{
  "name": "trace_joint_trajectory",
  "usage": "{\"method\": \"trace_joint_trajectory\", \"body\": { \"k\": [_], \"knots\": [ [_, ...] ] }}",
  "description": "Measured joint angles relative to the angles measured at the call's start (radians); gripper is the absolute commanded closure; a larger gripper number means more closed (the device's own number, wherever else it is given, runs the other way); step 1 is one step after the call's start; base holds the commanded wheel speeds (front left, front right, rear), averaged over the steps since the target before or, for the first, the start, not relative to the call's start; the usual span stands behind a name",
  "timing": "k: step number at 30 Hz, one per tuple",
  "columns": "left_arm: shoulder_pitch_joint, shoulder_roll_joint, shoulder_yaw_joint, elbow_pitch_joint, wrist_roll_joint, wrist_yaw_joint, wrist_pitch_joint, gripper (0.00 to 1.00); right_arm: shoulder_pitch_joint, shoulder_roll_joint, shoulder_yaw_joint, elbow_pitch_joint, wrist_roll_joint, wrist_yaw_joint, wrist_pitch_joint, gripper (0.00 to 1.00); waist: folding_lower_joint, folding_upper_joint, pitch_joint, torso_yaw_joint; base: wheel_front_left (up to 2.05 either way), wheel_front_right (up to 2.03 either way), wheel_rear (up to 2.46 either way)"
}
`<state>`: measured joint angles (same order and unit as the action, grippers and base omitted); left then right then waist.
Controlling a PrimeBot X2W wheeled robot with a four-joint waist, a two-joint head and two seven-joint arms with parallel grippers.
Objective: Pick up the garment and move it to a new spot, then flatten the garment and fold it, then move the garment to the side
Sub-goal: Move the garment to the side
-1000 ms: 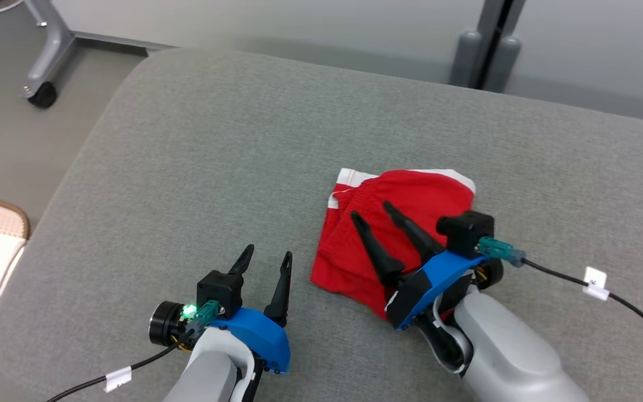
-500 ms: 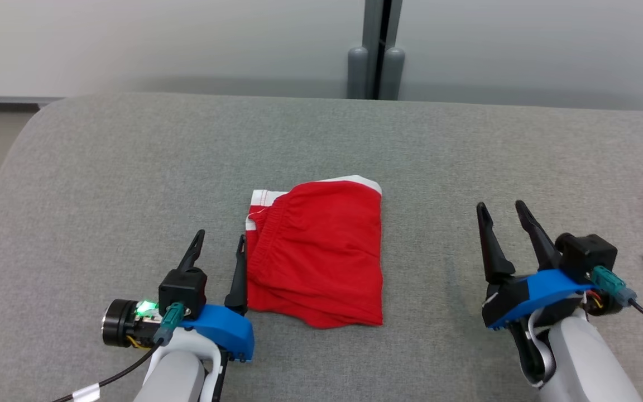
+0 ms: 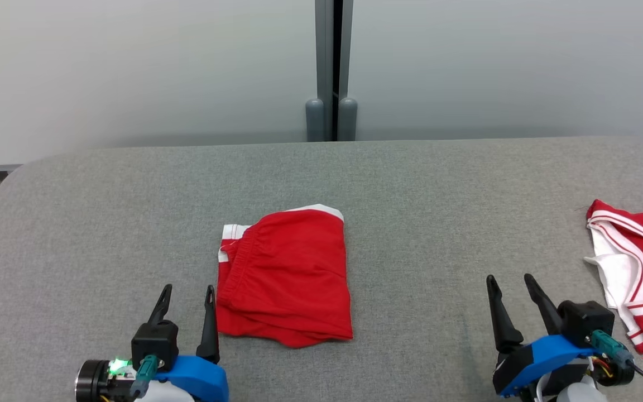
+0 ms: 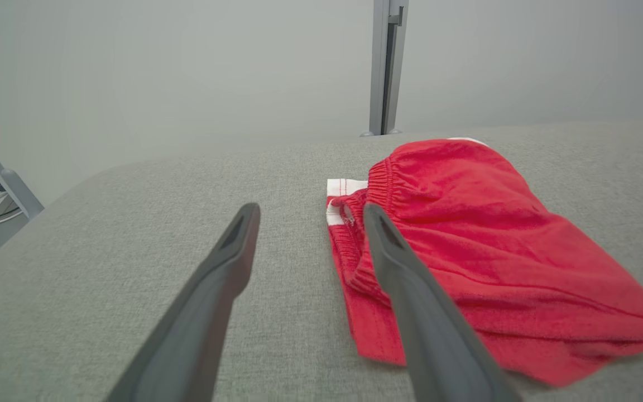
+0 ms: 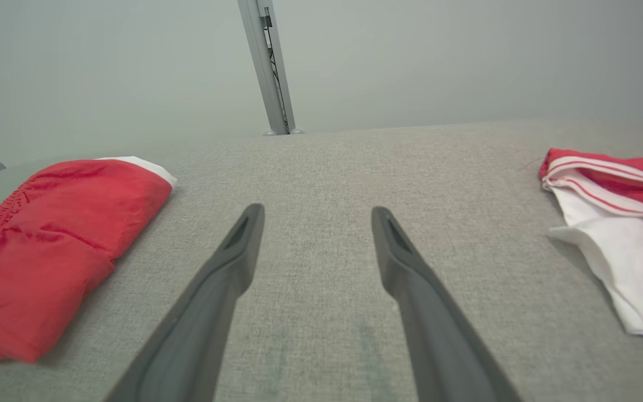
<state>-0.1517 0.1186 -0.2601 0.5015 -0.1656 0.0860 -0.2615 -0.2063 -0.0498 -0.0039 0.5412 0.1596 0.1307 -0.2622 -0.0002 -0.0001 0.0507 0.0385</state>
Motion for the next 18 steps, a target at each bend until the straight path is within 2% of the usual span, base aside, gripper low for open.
{"method": "trace_joint_trajectory", "body": {
  "k": [11, 18],
  "knots": [
    [0.058, -0.020, 0.056, -0.035, 0.026, -0.013, 0.000, 0.00, 0.034, 0.000, 0.021, 0.000, 0.010, 0.000, 0.000, 0.00, 0.0000, 0.0000, -0.019, -0.027, 0.00, 0.00, 0.00],
    [0.026, -0.040, 0.052, -0.039, 0.043, -0.043, 0.000, 0.00, -0.018, 0.000, 0.133, 0.040, 0.079, 0.000, 0.000, 0.00, 0.0002, 0.0000, 0.025, 0.020, 0.00, 0.00, 0.00]
  ]
}}
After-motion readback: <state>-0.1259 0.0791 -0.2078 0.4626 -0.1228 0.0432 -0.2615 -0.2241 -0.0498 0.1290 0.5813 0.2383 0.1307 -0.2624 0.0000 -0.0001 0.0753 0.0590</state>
